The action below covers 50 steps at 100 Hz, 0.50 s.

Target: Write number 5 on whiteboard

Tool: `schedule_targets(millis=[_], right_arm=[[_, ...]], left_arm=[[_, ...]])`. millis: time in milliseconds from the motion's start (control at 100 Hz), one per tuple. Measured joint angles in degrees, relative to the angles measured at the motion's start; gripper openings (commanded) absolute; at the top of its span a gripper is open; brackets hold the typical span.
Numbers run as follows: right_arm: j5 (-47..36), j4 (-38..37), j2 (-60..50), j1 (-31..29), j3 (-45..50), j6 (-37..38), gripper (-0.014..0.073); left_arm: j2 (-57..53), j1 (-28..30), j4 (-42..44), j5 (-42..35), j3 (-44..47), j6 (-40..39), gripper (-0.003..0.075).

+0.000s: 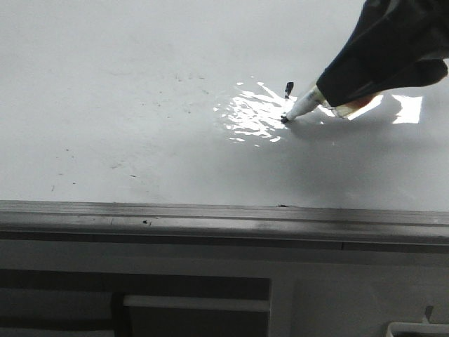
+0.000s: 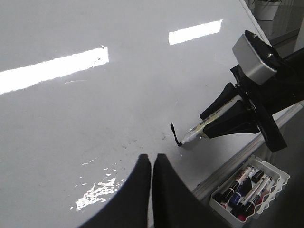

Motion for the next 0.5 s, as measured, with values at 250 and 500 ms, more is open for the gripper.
schedule_targets(millis=[250, 500], right_arm=[[7.2, -2.1, -3.5, -0.5, 0.0, 3.8, -0.0058], [7.1, 1.8, -4.1, 0.9, 3.0, 4.1, -0.0058]], left_arm=[[0.0, 0.0, 0.0, 0.0, 0.0, 0.0, -0.002], [0.0, 0.0, 0.0, 0.0, 0.0, 0.0, -0.002]])
